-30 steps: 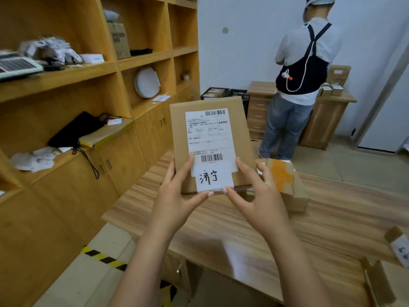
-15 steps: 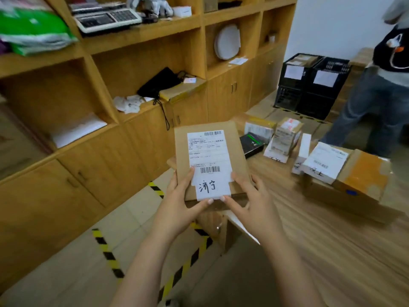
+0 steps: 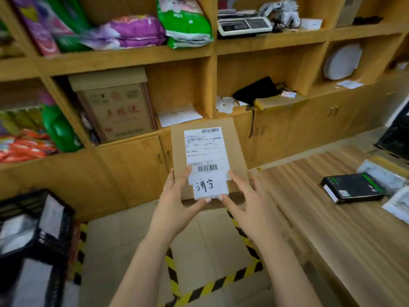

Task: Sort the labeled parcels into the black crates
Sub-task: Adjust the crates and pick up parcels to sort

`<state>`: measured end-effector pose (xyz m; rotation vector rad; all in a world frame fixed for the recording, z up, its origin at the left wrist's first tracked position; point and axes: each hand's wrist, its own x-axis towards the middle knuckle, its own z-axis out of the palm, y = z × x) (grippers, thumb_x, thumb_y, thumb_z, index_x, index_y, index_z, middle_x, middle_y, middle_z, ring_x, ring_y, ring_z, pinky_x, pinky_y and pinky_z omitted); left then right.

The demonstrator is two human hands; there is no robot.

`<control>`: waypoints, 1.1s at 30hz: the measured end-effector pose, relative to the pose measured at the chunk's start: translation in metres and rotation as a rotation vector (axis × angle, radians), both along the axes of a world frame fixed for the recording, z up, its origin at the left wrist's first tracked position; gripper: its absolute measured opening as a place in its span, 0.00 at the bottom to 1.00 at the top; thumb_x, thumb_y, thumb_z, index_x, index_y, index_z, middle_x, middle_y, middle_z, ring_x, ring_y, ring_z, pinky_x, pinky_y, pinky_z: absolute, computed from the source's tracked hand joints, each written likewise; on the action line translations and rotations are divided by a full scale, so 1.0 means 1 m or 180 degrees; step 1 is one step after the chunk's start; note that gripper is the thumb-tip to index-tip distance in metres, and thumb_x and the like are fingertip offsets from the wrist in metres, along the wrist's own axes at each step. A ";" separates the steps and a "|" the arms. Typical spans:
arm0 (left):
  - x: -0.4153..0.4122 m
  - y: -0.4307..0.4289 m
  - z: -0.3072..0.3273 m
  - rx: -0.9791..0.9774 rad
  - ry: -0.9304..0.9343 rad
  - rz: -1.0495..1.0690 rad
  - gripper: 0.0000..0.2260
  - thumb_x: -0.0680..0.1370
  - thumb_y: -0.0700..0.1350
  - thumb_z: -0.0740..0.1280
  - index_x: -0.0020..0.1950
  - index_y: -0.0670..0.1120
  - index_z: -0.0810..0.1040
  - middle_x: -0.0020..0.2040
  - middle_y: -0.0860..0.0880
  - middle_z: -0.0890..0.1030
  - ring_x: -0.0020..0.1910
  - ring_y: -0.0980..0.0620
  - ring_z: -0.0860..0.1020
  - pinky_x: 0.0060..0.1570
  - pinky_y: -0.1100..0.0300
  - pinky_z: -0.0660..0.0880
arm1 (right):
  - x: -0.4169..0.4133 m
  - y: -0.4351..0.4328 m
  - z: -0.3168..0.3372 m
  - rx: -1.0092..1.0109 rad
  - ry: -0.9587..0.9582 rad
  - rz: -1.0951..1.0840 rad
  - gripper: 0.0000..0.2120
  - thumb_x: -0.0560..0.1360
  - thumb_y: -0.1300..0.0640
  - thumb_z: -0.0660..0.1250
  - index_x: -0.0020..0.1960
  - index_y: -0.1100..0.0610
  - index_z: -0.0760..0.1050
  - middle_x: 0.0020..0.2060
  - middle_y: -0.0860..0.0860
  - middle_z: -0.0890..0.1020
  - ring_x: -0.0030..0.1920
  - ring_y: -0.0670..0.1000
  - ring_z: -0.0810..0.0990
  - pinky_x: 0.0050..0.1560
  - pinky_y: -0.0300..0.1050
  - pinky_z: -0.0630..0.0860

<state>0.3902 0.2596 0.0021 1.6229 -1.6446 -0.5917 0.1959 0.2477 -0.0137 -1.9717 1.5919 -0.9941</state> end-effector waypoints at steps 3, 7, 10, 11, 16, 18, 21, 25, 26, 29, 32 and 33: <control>0.063 -0.005 0.002 -0.0092 0.0044 0.0277 0.41 0.69 0.59 0.74 0.76 0.64 0.54 0.78 0.54 0.55 0.74 0.60 0.56 0.63 0.65 0.60 | 0.064 -0.023 0.004 -0.0091 0.0055 0.0261 0.28 0.74 0.38 0.65 0.72 0.35 0.61 0.75 0.51 0.61 0.74 0.52 0.62 0.54 0.28 0.70; 0.151 0.000 -0.003 -0.0164 0.0070 0.0804 0.40 0.69 0.59 0.74 0.76 0.64 0.56 0.78 0.55 0.56 0.77 0.56 0.53 0.65 0.57 0.66 | 0.159 -0.047 0.002 -0.0201 -0.0039 0.0764 0.30 0.74 0.40 0.67 0.73 0.38 0.63 0.74 0.48 0.63 0.72 0.49 0.65 0.60 0.43 0.73; 0.206 0.011 -0.007 -0.0219 0.0019 0.1197 0.40 0.69 0.59 0.74 0.76 0.62 0.57 0.78 0.54 0.56 0.78 0.55 0.52 0.63 0.60 0.65 | 0.222 -0.061 0.000 -0.0175 -0.0051 0.1165 0.30 0.74 0.39 0.68 0.73 0.38 0.63 0.73 0.46 0.64 0.71 0.48 0.65 0.62 0.47 0.74; 0.221 0.014 -0.009 -0.0219 0.0004 0.1327 0.40 0.69 0.59 0.74 0.76 0.62 0.57 0.78 0.54 0.56 0.78 0.55 0.51 0.63 0.60 0.65 | 0.241 -0.065 -0.001 -0.0163 -0.0073 0.1313 0.30 0.74 0.39 0.67 0.73 0.39 0.63 0.73 0.46 0.64 0.71 0.48 0.65 0.62 0.47 0.75; 0.286 0.027 -0.020 -0.0157 0.0068 0.2010 0.40 0.69 0.59 0.75 0.76 0.63 0.57 0.79 0.54 0.56 0.78 0.58 0.46 0.60 0.61 0.61 | 0.328 -0.086 -0.008 -0.0046 -0.0129 0.1996 0.29 0.73 0.38 0.67 0.72 0.38 0.64 0.73 0.45 0.64 0.72 0.47 0.64 0.60 0.41 0.71; 0.306 0.030 -0.025 -0.0127 0.0108 0.2257 0.40 0.70 0.58 0.75 0.76 0.62 0.57 0.78 0.54 0.56 0.78 0.57 0.47 0.61 0.61 0.61 | 0.359 -0.096 -0.012 0.0003 -0.0088 0.2262 0.29 0.73 0.38 0.67 0.72 0.38 0.65 0.72 0.45 0.65 0.71 0.47 0.64 0.61 0.43 0.72; 0.337 0.024 -0.032 -0.0151 0.0178 0.2645 0.39 0.70 0.58 0.75 0.76 0.62 0.58 0.78 0.56 0.57 0.77 0.57 0.53 0.62 0.60 0.63 | 0.407 -0.118 -0.015 0.0104 -0.0019 0.2671 0.29 0.74 0.41 0.68 0.73 0.39 0.64 0.73 0.46 0.63 0.73 0.46 0.60 0.60 0.42 0.68; 0.372 0.004 -0.040 -0.0258 0.0320 0.3212 0.40 0.68 0.62 0.74 0.76 0.62 0.59 0.77 0.59 0.57 0.76 0.58 0.57 0.68 0.54 0.68 | 0.472 -0.160 -0.012 0.0176 0.0152 0.3220 0.29 0.74 0.40 0.68 0.73 0.37 0.64 0.77 0.51 0.59 0.76 0.53 0.59 0.68 0.51 0.67; 0.379 -0.001 -0.040 -0.0269 0.0408 0.3346 0.41 0.67 0.63 0.74 0.76 0.62 0.59 0.77 0.61 0.56 0.76 0.58 0.57 0.68 0.50 0.69 | 0.487 -0.169 -0.010 0.0207 0.0211 0.3350 0.29 0.74 0.40 0.68 0.73 0.36 0.63 0.77 0.51 0.59 0.76 0.54 0.59 0.68 0.52 0.67; 0.395 -0.016 -0.040 -0.0304 0.0550 0.3702 0.42 0.65 0.67 0.72 0.76 0.63 0.59 0.76 0.63 0.56 0.74 0.60 0.61 0.66 0.49 0.72 | 0.527 -0.193 -0.005 0.0271 0.0327 0.3698 0.29 0.74 0.41 0.69 0.73 0.37 0.63 0.77 0.51 0.57 0.76 0.53 0.59 0.68 0.49 0.66; 0.405 -0.026 -0.043 -0.0241 0.0528 0.3990 0.43 0.66 0.66 0.72 0.77 0.61 0.58 0.76 0.61 0.57 0.72 0.61 0.63 0.66 0.52 0.72 | 0.554 -0.208 -0.006 0.0308 0.0418 0.4040 0.29 0.75 0.43 0.69 0.73 0.37 0.63 0.77 0.49 0.58 0.74 0.51 0.60 0.65 0.44 0.66; 0.409 -0.028 -0.046 -0.0201 0.0514 0.4077 0.43 0.66 0.66 0.72 0.77 0.61 0.58 0.76 0.60 0.57 0.73 0.60 0.62 0.66 0.53 0.71 | 0.562 -0.212 -0.007 0.0340 0.0451 0.4115 0.29 0.75 0.43 0.69 0.73 0.38 0.63 0.77 0.48 0.58 0.74 0.50 0.60 0.65 0.44 0.66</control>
